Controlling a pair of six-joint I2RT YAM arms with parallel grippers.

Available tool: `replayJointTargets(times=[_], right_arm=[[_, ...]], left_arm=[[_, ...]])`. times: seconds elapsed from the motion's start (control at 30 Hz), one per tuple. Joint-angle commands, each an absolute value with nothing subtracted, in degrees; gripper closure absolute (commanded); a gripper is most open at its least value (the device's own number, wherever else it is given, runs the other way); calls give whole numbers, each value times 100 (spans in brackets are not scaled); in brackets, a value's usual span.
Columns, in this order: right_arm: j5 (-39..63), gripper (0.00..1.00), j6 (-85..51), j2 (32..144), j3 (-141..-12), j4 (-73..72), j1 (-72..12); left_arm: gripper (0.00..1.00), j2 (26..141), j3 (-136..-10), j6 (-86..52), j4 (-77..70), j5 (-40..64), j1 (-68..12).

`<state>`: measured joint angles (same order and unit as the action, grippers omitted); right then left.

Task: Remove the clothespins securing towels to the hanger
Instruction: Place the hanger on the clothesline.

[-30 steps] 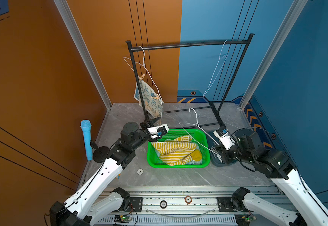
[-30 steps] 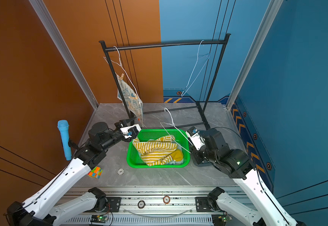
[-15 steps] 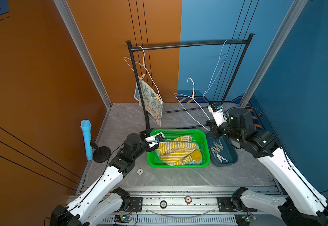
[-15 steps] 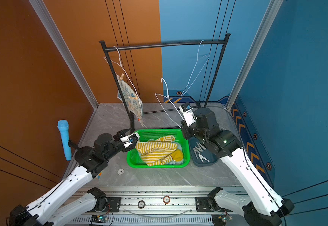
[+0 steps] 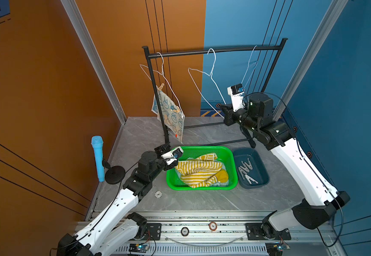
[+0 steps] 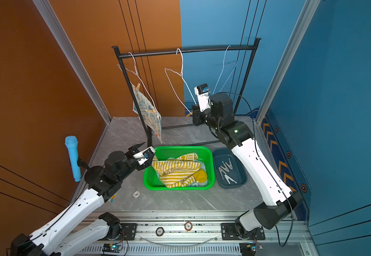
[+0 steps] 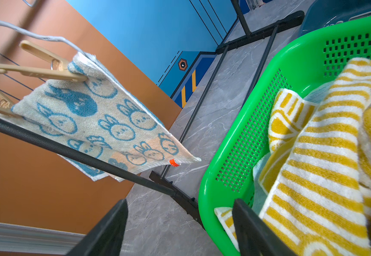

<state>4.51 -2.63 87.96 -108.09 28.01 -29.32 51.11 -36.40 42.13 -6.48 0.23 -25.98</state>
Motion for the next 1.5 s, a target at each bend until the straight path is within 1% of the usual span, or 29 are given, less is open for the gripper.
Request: replayJointTargets(times=[0.0, 0.4, 0.73, 0.77, 0.9, 1.07, 1.13, 1.17, 1.27, 1.47], right_arm=[[600, 100, -428, 9205, -11500, 2660, -2858], [782, 100, -799, 10549, -12748, 2861, -2637], [797, 100, -858, 10930, -12802, 3088, -2549], [807, 96, -860, 10944, -12797, 3119, -2545], [861, 70, -840, 10909, -12729, 3164, -2524], [845, 49, -767, 10728, -12665, 3169, -2506], [801, 41, -702, 10631, -12665, 3190, -2507], [766, 38, -651, 10563, -12665, 3212, -2505], [576, 29, -509, 10345, -12657, 3285, -2514], [125, 13, -227, 9804, -12472, 3305, -2645]], left_arm=[[23, 5002, -3683, 4030, -703, 113, -2531], [21, 4895, -3689, 3990, -700, 153, -2503], [19, 4955, -3684, 3970, -693, 229, -2502], [19, 4965, -3683, 3973, -688, 242, -2497], [18, 5010, -3679, 3973, -681, 249, -2503], [15, 5046, -3683, 3980, -668, 260, -2504], [15, 5045, -3674, 3981, -665, 248, -2504], [10, 5058, -3674, 3976, -668, 254, -2501], [8, 5069, -3679, 3968, -667, 255, -2509], [3, 5109, -3674, 3963, -657, 249, -2509]])
